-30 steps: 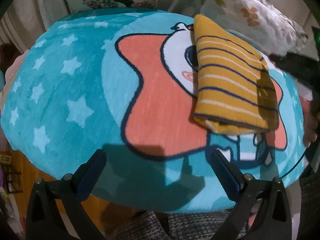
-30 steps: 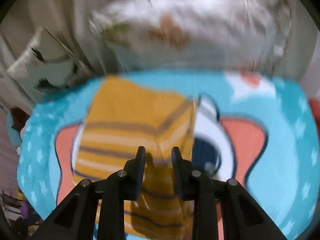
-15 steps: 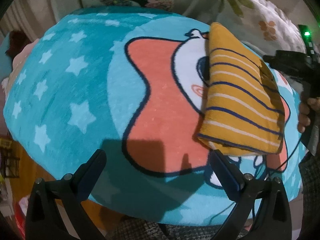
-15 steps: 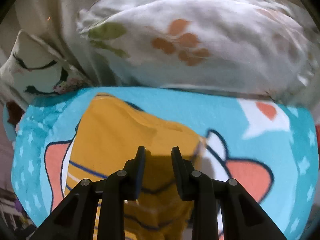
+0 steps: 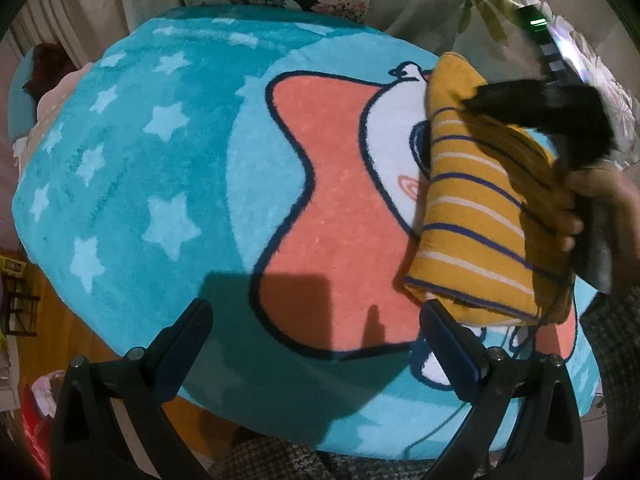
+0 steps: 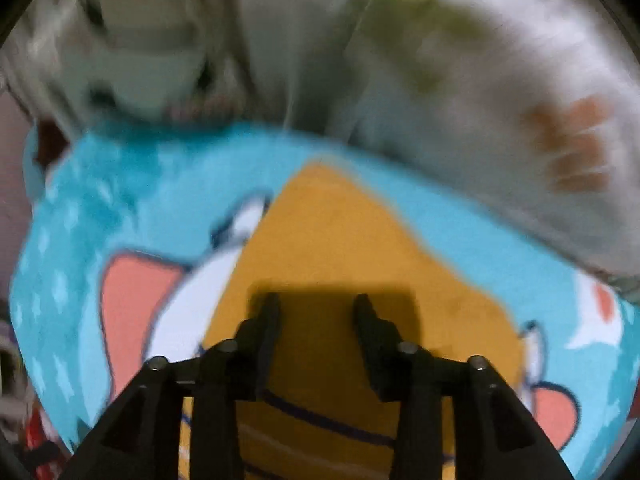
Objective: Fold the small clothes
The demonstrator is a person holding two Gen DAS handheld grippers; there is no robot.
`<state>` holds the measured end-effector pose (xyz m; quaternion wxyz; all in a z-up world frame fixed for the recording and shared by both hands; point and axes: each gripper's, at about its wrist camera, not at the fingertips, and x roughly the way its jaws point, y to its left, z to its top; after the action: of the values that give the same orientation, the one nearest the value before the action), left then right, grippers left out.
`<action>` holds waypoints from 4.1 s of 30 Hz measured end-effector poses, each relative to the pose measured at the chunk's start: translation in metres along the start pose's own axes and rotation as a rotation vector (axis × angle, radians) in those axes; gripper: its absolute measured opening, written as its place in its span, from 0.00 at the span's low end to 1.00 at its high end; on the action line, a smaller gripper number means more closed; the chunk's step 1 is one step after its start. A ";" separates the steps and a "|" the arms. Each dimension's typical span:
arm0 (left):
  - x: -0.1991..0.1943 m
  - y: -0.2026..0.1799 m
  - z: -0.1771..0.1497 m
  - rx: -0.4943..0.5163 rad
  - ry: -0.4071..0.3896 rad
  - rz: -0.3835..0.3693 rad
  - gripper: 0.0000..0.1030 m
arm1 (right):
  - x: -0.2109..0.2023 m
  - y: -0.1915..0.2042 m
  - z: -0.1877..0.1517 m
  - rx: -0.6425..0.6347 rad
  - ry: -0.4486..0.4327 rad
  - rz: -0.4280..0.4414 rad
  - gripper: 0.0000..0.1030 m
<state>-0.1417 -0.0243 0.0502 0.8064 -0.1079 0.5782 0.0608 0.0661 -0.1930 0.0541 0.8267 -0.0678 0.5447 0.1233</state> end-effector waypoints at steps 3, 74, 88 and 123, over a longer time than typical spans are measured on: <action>0.001 -0.001 -0.002 0.008 0.001 0.005 1.00 | -0.009 0.001 -0.001 0.040 -0.023 -0.022 0.41; -0.078 0.020 -0.114 0.492 -0.177 -0.187 1.00 | -0.150 0.072 -0.319 0.432 -0.114 -0.246 0.65; -0.067 0.033 -0.119 0.446 -0.115 -0.234 1.00 | -0.154 0.086 -0.325 0.421 -0.096 -0.285 0.67; -0.042 0.018 -0.107 0.411 -0.025 -0.274 1.00 | -0.138 0.077 -0.309 0.384 -0.053 -0.290 0.69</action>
<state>-0.2576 -0.0321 0.0556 0.8192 -0.0185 0.5484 -0.1668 -0.2803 -0.2135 0.0592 0.8475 0.0165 0.5209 -0.1007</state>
